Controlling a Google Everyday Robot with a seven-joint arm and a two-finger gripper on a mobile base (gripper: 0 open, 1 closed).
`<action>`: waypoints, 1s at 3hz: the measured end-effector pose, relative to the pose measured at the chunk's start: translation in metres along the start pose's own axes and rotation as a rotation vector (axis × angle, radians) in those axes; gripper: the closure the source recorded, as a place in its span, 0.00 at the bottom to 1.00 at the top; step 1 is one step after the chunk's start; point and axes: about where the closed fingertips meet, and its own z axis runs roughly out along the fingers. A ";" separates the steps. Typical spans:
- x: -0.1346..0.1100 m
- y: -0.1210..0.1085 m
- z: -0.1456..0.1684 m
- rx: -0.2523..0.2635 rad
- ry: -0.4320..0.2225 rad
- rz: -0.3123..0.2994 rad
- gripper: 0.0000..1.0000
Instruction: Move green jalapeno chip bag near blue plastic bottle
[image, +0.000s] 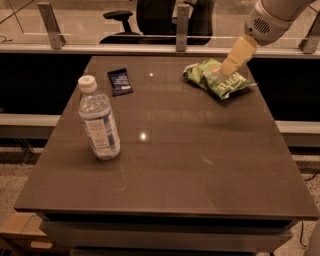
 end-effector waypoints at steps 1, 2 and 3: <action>0.000 0.000 0.000 -0.001 0.000 -0.001 0.00; 0.006 -0.004 0.010 0.001 0.015 0.089 0.00; 0.021 -0.020 0.045 0.028 0.078 0.290 0.00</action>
Offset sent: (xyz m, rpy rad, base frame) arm 0.0112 -0.0346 -0.0683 0.1376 0.1604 -0.5742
